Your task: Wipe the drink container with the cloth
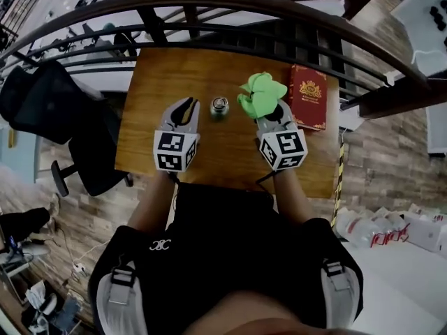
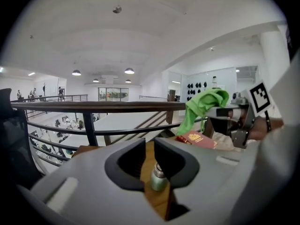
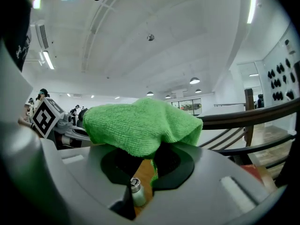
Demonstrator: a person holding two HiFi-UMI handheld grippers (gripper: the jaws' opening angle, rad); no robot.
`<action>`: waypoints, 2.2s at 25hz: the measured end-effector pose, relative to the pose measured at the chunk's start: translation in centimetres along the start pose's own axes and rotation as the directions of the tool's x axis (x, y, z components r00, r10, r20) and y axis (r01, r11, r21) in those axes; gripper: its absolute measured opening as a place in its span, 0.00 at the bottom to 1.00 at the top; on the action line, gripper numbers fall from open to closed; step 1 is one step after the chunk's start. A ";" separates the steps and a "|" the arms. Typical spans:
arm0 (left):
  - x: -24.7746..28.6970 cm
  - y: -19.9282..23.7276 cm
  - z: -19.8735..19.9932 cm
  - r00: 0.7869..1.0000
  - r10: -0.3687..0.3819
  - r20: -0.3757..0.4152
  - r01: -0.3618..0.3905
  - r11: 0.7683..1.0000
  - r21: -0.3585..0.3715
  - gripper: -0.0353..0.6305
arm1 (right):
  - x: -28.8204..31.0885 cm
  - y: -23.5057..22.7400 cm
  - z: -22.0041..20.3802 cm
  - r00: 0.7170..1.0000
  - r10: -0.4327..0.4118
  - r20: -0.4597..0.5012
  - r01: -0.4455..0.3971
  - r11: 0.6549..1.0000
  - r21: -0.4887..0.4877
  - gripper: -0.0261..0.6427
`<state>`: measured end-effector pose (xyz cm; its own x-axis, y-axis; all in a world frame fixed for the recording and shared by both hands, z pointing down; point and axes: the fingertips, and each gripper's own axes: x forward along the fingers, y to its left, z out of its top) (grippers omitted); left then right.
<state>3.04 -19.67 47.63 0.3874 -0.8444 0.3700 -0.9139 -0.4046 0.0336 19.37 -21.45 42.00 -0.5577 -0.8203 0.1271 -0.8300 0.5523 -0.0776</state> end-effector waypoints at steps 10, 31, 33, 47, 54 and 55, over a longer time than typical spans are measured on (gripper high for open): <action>2.1 -2.3 -3.6 0.990 -0.062 -0.125 0.068 0.997 0.037 0.42 | 1.6 -0.9 -2.4 0.997 0.057 -0.043 -0.055 0.998 0.036 0.11; 10.5 -5.2 -10.6 0.919 -0.152 -0.364 0.221 0.963 0.155 0.50 | 1.5 -2.6 -6.0 0.990 0.043 -0.136 -0.032 0.996 0.082 0.11; 11.1 -5.0 -10.9 0.915 -0.149 -0.375 0.220 0.963 0.155 0.51 | 1.4 -2.7 -6.2 0.989 0.038 -0.141 -0.026 0.996 0.086 0.11; 12.1 -4.7 -12.5 0.911 -0.136 -0.389 0.212 0.964 0.159 0.52 | 0.8 -2.6 -5.5 0.990 0.007 -0.143 0.004 0.997 0.077 0.11; 9.8 -4.8 -13.7 0.929 -0.176 -0.326 0.246 0.951 0.189 0.52 | 1.3 -0.2 -4.9 0.989 0.050 -0.139 -0.044 0.998 0.050 0.11; 9.5 -4.7 -13.7 0.933 -0.180 -0.312 0.247 0.951 0.188 0.52 | 1.4 0.4 -4.8 0.989 0.067 -0.133 -0.061 0.997 0.048 0.11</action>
<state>9.40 -20.96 63.72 0.4882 -0.6051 0.6289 -0.7505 -0.6589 -0.0514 18.23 -21.68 46.85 -0.6064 -0.7542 0.2519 -0.7936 0.5937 -0.1329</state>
